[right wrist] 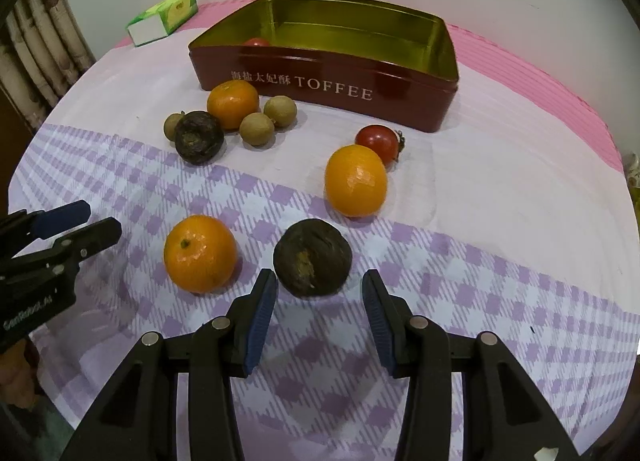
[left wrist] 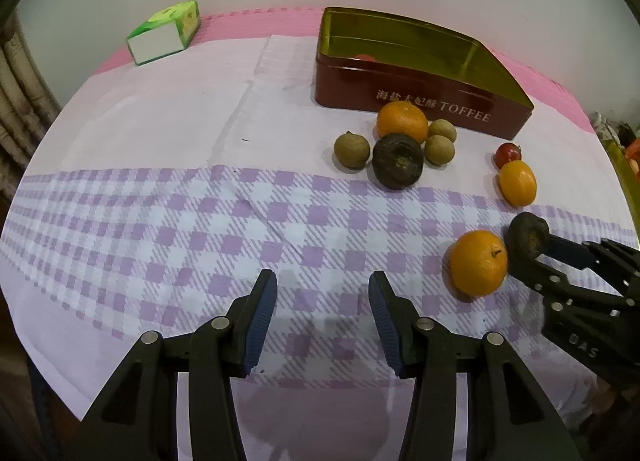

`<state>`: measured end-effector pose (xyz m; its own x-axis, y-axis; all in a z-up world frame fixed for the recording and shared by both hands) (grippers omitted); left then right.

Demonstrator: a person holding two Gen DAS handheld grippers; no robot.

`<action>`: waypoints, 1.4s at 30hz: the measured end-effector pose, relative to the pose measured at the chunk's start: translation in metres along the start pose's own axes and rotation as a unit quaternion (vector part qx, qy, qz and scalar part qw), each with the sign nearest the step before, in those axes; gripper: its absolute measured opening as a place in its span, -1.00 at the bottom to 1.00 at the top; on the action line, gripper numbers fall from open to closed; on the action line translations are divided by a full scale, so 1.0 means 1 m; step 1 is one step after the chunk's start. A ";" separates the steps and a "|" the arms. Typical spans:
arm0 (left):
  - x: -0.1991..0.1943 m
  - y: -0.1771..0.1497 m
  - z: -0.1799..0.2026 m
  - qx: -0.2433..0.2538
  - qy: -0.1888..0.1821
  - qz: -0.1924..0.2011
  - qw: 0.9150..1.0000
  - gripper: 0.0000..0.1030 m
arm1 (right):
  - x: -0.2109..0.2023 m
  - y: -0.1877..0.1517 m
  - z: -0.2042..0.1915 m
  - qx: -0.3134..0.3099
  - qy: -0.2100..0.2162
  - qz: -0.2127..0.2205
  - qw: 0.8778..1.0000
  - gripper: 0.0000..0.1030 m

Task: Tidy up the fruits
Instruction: 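Grasp another dark brown round fruit with the right tool, then close the left tool around an orange and lift it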

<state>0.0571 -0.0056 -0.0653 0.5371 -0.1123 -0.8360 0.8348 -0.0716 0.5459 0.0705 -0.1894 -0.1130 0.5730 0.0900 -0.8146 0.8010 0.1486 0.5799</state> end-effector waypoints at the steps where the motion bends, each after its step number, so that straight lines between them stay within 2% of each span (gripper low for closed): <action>1: 0.000 0.000 0.002 0.002 -0.002 0.000 1.000 -0.04 | 0.002 0.001 0.000 0.000 0.000 -0.001 1.000 -0.18; 5: 0.001 0.000 0.006 0.008 -0.007 -0.002 1.000 -0.04 | 0.004 0.004 -0.002 -0.001 -0.002 0.004 1.000 -0.33; 12: -0.002 -0.003 0.016 0.018 -0.018 -0.004 1.000 -0.04 | 0.006 0.006 -0.003 0.002 -0.007 0.003 1.000 -0.35; 29: 0.001 -0.010 0.063 0.056 -0.071 -0.023 0.996 -0.04 | -0.009 -0.021 0.044 0.061 -0.039 -0.007 0.997 -0.35; 35: 0.005 -0.011 0.076 0.070 -0.075 -0.029 0.994 -0.04 | -0.018 -0.035 0.060 0.074 -0.043 -0.006 0.996 -0.35; 42: 0.010 -0.009 0.084 0.069 -0.080 -0.038 0.994 -0.04 | -0.016 -0.035 0.060 0.076 -0.041 -0.003 0.996 -0.35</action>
Point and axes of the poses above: each gripper's, at about its wrist camera, not at the fingertips, and x roughly the way its jaws point, z to its right, y to its top, the point moved 3 cm from there along x, roughly the way its jaws point, and after that the axes turned 7 degrees about z, right-handed, at the moved point
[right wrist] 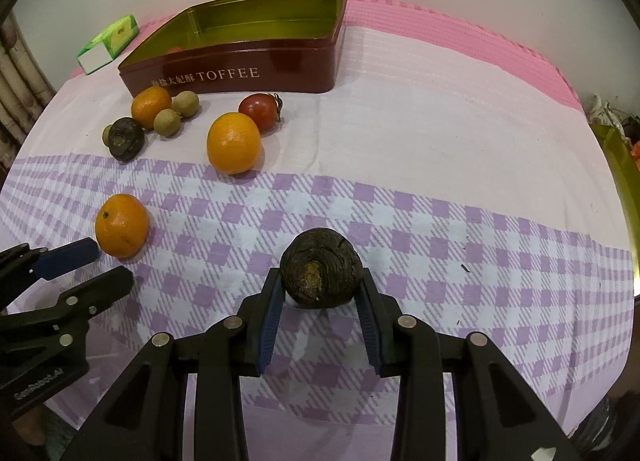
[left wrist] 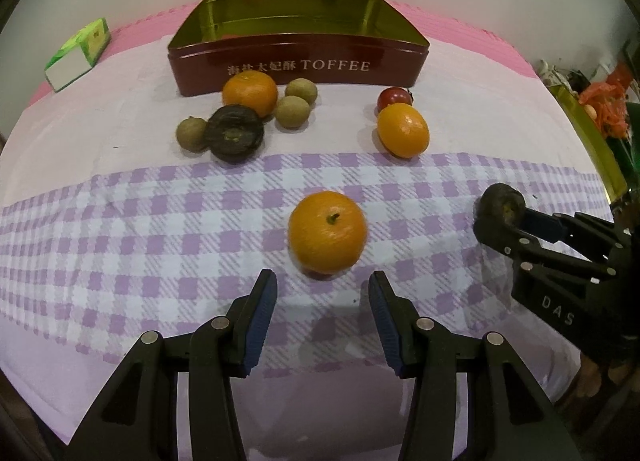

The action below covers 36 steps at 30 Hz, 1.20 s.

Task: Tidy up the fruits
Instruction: 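Close the left tool around an orange and lift it, then carry the orange in the left tool while the right tool carries the dark fruit over the tin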

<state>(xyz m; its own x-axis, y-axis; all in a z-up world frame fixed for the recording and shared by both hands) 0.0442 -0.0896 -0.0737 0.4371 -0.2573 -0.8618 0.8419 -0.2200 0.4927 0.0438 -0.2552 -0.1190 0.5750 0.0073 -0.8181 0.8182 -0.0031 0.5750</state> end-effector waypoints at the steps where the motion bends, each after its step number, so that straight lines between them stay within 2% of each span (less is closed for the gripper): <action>1: 0.002 0.001 0.002 0.001 -0.001 -0.002 1.000 -0.04 | -0.002 -0.001 0.003 0.001 0.001 0.000 1.000 -0.35; 18: 0.018 0.020 0.012 0.014 0.017 0.014 1.000 -0.06 | -0.001 0.001 0.003 0.007 0.003 0.001 1.000 -0.34; 22: 0.018 0.020 0.012 0.018 0.023 0.019 0.999 -0.18 | -0.001 0.001 0.002 0.007 0.003 0.001 1.000 -0.34; 36: 0.014 0.016 0.010 0.024 0.031 0.017 0.999 -0.20 | 0.000 0.001 0.002 0.007 0.002 0.001 1.000 -0.34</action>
Point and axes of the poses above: each gripper's, at about its wrist camera, not at the fingertips, and x roughly the way its jaws point, z to its right, y to its top, the point moved 3 cm from there along x, roughly the way its jaws point, and after that the axes turned 7 degrees about z, right-handed, at the moved point
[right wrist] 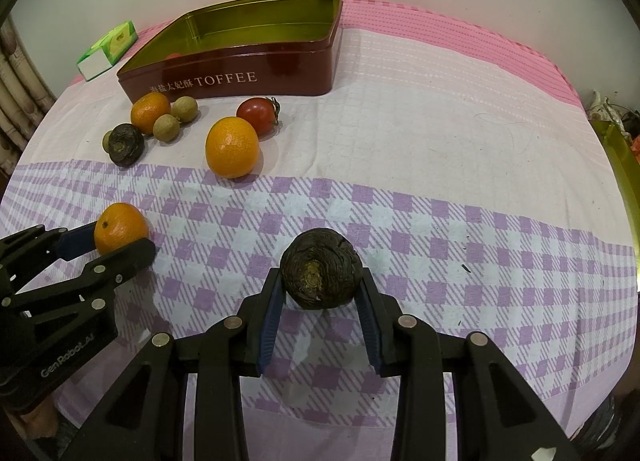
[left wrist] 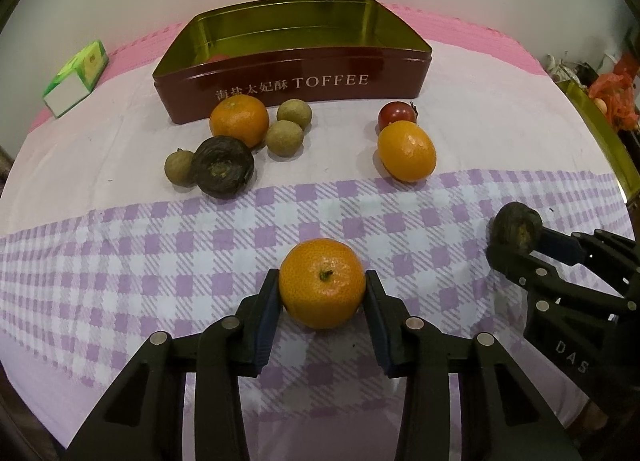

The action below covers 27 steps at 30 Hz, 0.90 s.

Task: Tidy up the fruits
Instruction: 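Carry the orange in the left tool while the right tool carries the dark fruit over the tin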

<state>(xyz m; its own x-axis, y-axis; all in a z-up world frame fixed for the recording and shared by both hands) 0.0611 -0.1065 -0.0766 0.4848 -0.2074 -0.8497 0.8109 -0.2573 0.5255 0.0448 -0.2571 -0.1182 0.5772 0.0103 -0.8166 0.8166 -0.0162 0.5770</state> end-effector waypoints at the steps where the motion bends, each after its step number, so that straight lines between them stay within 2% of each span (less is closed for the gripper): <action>1: 0.000 0.000 -0.001 0.000 0.001 0.000 1.000 -0.20 | 0.000 -0.001 0.000 0.000 0.000 0.000 1.000 -0.34; 27: -0.010 0.006 -0.018 0.008 0.021 0.015 1.000 -0.20 | 0.005 0.005 -0.001 -0.004 -0.004 -0.008 1.000 -0.36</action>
Point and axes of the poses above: each gripper's, at about its wrist camera, not at the fingertips, and x roughly the way its jaws point, z to its right, y to its top, the point moved 3 cm from there along x, roughly the way its jaws point, and after that the axes turned 7 degrees about z, right-handed, at the moved point
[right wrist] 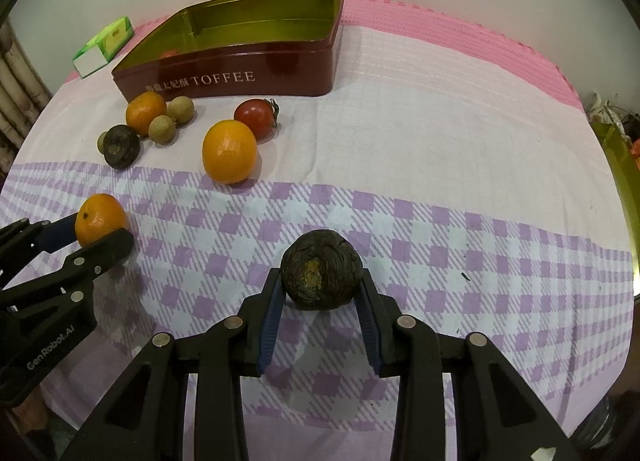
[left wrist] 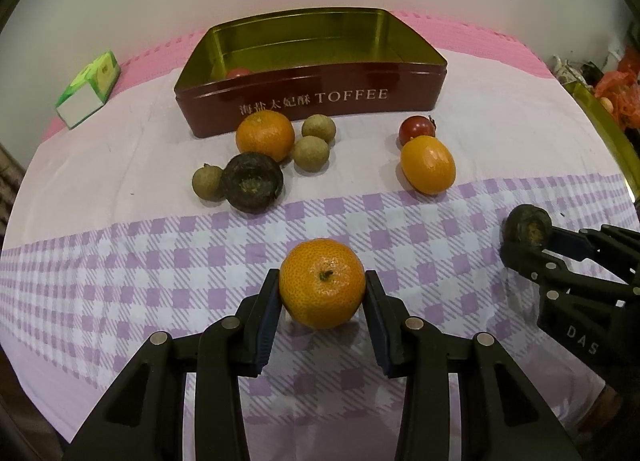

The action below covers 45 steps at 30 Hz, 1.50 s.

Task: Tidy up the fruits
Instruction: 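Carry the orange in the left tool while the right tool carries the dark fruit over the tin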

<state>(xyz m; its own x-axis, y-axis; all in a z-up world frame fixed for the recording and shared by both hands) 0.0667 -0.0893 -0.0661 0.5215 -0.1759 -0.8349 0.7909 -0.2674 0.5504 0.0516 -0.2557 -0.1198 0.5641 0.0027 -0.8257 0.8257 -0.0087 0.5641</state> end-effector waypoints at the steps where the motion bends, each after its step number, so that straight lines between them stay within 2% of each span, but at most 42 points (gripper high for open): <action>1: 0.000 0.000 -0.001 -0.001 0.001 0.000 1.000 -0.20 | 0.000 0.001 0.000 0.000 0.000 -0.001 1.000 -0.36; 15: 0.005 0.020 -0.019 -0.023 0.002 0.007 1.000 -0.20 | -0.005 0.031 0.005 0.008 0.002 0.011 1.000 -0.37; 28: 0.000 0.071 -0.055 -0.043 0.019 0.050 0.998 -0.20 | -0.014 0.084 0.001 0.002 0.013 0.049 0.999 -0.37; 34: 0.000 0.099 -0.073 -0.063 0.012 0.075 0.995 -0.20 | -0.011 0.105 -0.010 -0.009 0.021 0.057 0.998 -0.37; 40: 0.007 0.125 -0.084 -0.067 0.029 0.086 0.994 -0.20 | -0.006 0.133 -0.024 -0.030 0.022 0.076 0.996 -0.37; 45: 0.019 0.139 -0.088 -0.063 0.035 0.083 0.994 -0.20 | 0.003 0.152 -0.028 -0.037 0.025 0.074 0.996 -0.37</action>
<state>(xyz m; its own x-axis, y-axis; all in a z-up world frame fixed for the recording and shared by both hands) 0.2150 -0.0468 -0.0056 0.6656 -0.1400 -0.7330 0.7237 -0.1186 0.6798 0.1787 -0.2292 -0.0367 0.6781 0.0571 -0.7328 0.7303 0.0603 0.6805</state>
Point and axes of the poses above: each gripper's, at about its wrist camera, not at the fingertips, and x roughly the way its jaws point, z to its right, y to its top, the point moved 3 cm from there along x, roughly the way its jaws point, and after that the axes turned 7 degrees about z, right-handed, at the moved point
